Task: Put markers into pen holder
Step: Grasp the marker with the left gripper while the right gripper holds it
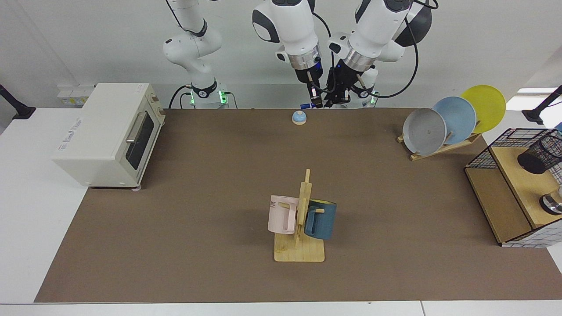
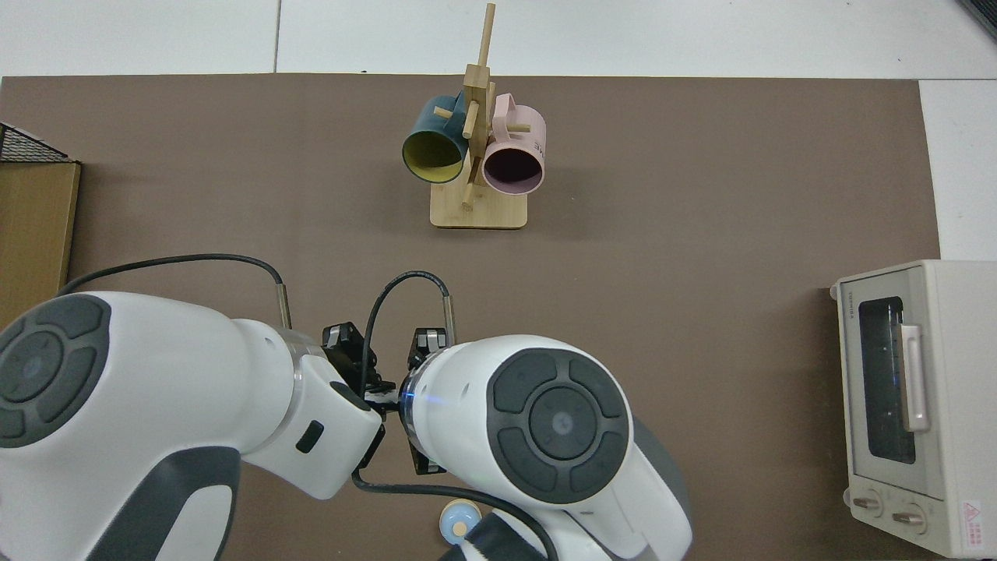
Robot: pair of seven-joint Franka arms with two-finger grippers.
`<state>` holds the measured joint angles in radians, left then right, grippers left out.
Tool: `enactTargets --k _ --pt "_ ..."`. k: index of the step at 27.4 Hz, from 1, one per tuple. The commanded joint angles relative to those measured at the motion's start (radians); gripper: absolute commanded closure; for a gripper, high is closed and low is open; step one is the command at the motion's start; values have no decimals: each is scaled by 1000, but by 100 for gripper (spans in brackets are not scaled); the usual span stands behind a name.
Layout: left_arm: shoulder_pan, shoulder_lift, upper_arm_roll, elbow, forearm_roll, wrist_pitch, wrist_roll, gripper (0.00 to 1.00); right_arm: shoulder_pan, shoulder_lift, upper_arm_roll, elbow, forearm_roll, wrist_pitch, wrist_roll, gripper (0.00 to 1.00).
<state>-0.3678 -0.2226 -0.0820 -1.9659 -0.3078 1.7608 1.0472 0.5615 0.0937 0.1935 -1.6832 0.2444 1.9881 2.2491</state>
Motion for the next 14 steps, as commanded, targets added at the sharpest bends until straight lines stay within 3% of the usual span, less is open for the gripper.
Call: enactTargets --k 1,4,6,8,11,12,14 --pt "-19 -23 14 -21 26 -9 -52 100 -2 11 -5 14 0 14 9 100" --pt "-19 -17 14 -16 26 -9 -72 100 -3 11 -5 14 1 14 9 98" --pt "-19 -14 14 -13 26 -9 -75 100 -5 12 -5 14 3 14 9 90" --pt "-19 -11 14 -5 26 -10 -81 100 -5 12 -5 14 3 14 9 69" --pt "-19 -11 14 10 19 -26 -130 100 -9 12 -5 14 -2 15 7 13" --pt "-19 -11 14 18 19 -32 -145 100 -8 12 -5 14 -4 15 6 0" --pt "-19 -11 14 24 19 -37 -168 100 -6 9 -5 14 -2 15 -14 0"
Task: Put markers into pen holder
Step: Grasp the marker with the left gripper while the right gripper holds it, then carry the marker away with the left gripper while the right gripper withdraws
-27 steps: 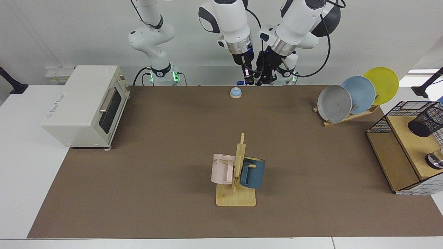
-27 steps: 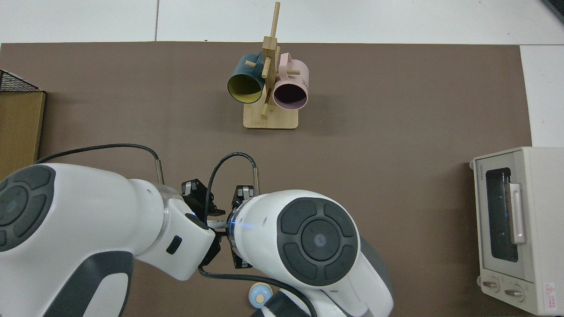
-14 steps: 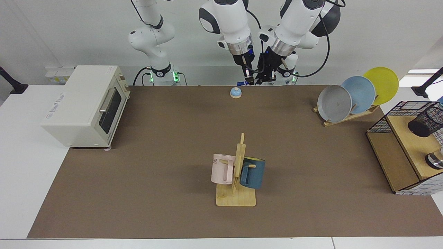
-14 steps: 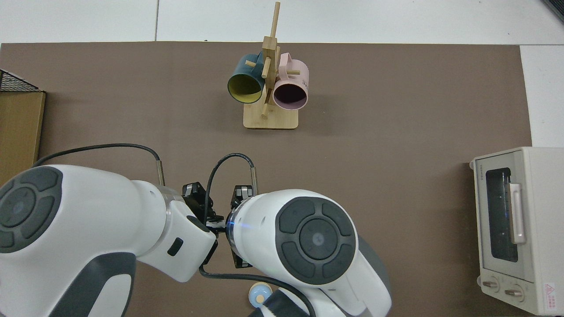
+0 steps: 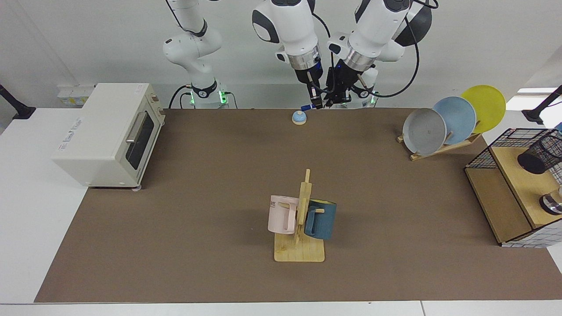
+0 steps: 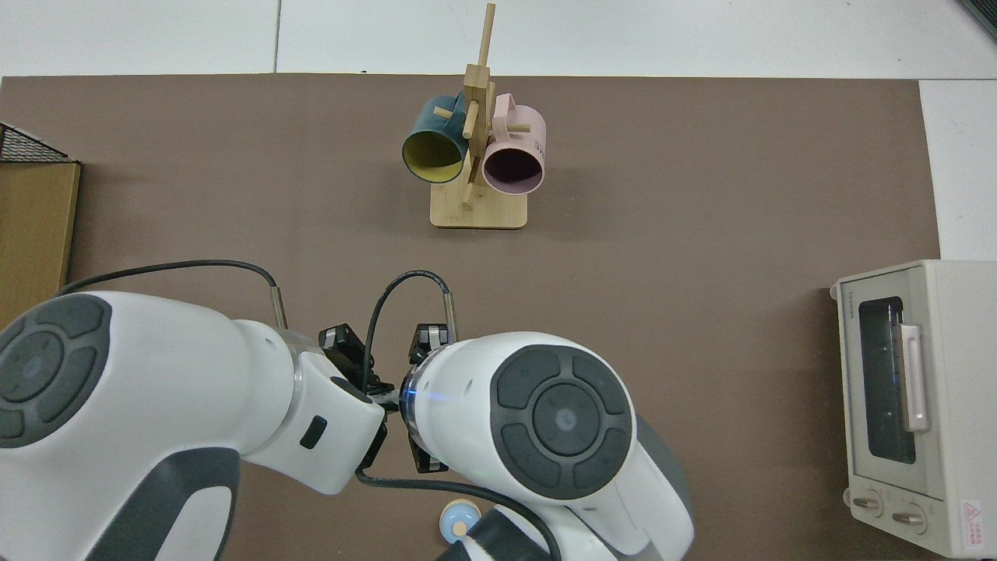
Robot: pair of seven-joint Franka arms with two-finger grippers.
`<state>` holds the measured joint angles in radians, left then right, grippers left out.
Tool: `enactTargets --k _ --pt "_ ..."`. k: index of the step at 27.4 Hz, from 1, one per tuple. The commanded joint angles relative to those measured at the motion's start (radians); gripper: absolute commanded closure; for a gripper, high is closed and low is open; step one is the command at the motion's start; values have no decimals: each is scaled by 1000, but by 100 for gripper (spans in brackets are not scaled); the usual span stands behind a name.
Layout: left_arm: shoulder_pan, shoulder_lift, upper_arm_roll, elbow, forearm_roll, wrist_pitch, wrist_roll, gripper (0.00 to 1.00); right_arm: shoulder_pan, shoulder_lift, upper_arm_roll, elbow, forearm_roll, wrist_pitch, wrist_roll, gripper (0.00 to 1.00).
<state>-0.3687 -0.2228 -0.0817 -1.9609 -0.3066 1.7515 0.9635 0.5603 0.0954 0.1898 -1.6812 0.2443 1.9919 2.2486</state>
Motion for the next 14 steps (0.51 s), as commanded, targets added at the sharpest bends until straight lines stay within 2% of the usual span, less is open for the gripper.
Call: enactTargets --k 1,7,14 --pt "-18 -10 14 20 17 -26 -94 100 -6 7 -1 12 -2 11 -27 0" --pt "-15 -10 16 19 24 -27 -130 100 -8 -8 -9 2 -7 -21 -153 0" --pt "5 -10 23 17 44 -24 -149 100 -49 -42 -13 -8 -28 -136 -409 0"
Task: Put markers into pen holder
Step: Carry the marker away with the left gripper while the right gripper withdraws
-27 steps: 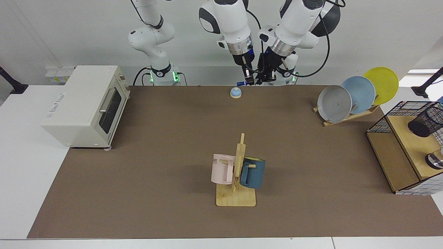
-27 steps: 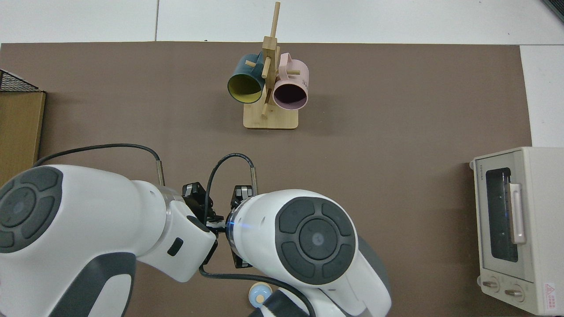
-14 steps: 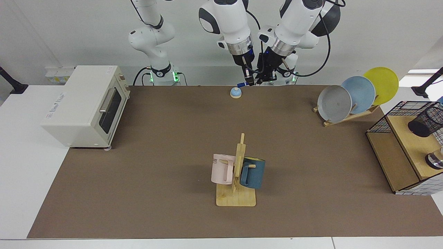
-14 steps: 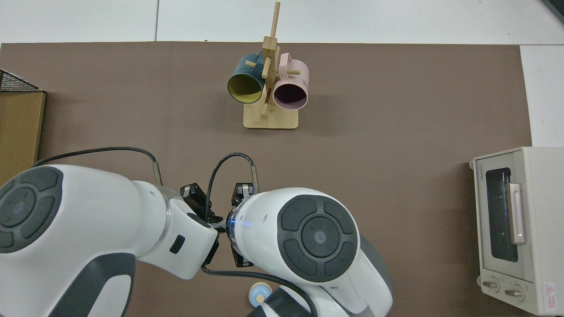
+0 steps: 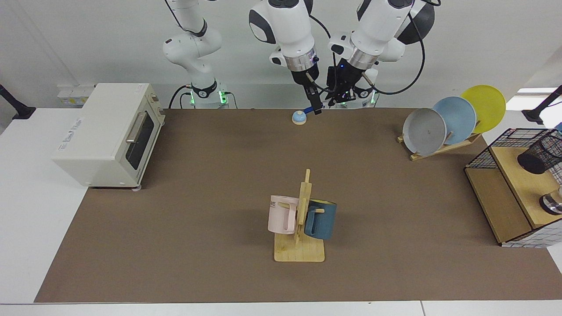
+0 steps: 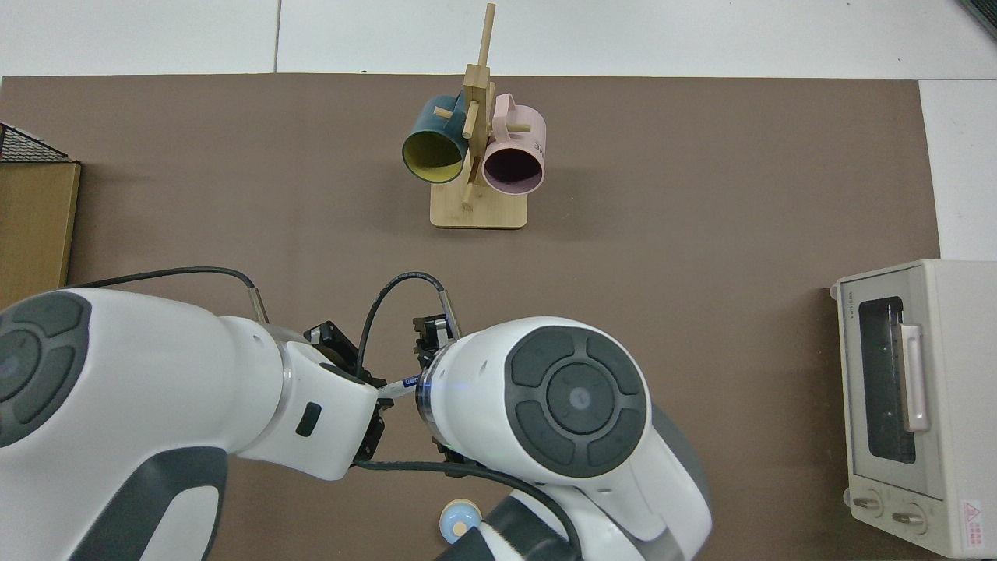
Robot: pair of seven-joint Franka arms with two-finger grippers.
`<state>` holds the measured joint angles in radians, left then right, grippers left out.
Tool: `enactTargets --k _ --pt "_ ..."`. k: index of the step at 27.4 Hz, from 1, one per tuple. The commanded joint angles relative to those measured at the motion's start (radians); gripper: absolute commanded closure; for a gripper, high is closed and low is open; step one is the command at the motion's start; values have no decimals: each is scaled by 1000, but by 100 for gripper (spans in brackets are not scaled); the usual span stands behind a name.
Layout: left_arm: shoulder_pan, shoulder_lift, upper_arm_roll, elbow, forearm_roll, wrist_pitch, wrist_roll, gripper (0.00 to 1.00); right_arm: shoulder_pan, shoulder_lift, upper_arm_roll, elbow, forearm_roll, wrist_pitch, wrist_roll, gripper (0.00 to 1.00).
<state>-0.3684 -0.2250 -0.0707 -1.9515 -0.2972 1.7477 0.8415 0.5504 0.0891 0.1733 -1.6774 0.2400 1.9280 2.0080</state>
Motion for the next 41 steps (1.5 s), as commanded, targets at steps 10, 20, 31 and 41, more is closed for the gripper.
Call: enactTargets --k 10,20,31,41 --pt "88 -1 20 5 148 -19 -25 100 -208 -87 3 -41 -77 -178 -636 0" --pt "183 6 20 8 345 -23 1 100 -434 -112 0 -30 -140 -236 -1171 0" --pt "348 52 26 77 570 -22 232 100 -532 -106 2 59 -237 -319 -1597 0" --pt "467 102 26 203 831 22 309 100 -564 -97 2 85 -257 -328 -1703 0"
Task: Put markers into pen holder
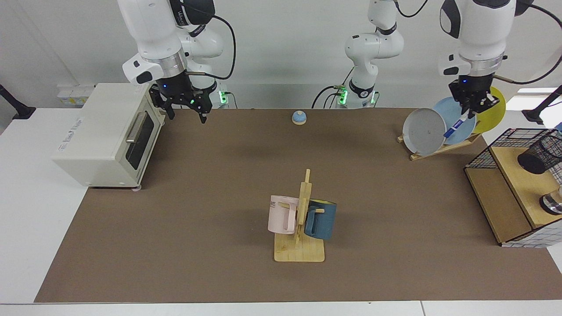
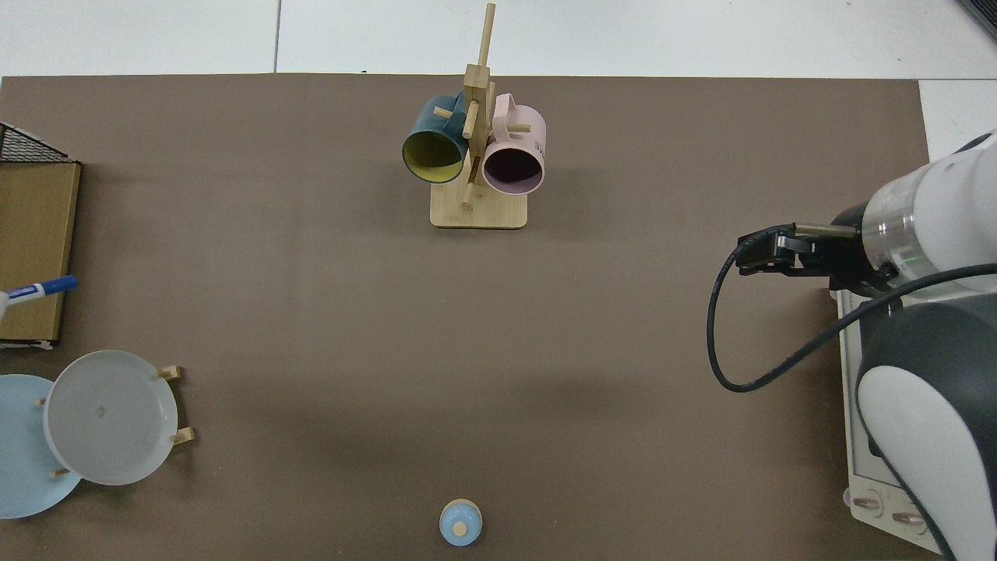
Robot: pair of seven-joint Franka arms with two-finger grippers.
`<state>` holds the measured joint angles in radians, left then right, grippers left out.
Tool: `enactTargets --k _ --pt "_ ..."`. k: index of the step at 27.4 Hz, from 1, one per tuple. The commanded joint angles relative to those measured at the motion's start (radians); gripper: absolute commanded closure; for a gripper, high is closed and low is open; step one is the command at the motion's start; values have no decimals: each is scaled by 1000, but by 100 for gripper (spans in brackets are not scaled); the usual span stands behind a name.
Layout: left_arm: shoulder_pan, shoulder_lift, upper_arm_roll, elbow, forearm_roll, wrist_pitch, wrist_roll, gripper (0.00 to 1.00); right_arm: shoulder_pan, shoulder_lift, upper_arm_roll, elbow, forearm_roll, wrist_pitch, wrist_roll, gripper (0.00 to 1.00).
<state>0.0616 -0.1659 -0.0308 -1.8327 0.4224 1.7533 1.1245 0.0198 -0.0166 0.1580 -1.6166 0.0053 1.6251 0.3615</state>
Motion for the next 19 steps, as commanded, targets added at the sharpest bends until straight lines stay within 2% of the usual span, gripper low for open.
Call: enactTargets --k 1,7,13,19 --pt "41 46 -14 98 142 31 18 100 -37 7 17 24 -22 -25 -59 0" --pt "69 86 -12 170 361 63 44 100 -44 7 15 35 -22 -44 -113 0" --pt "98 131 -4 240 438 120 208 100 -60 24 17 104 -22 -99 -136 0" --pt "150 158 -3 273 495 141 270 100 -58 29 18 126 -22 -133 -142 0"
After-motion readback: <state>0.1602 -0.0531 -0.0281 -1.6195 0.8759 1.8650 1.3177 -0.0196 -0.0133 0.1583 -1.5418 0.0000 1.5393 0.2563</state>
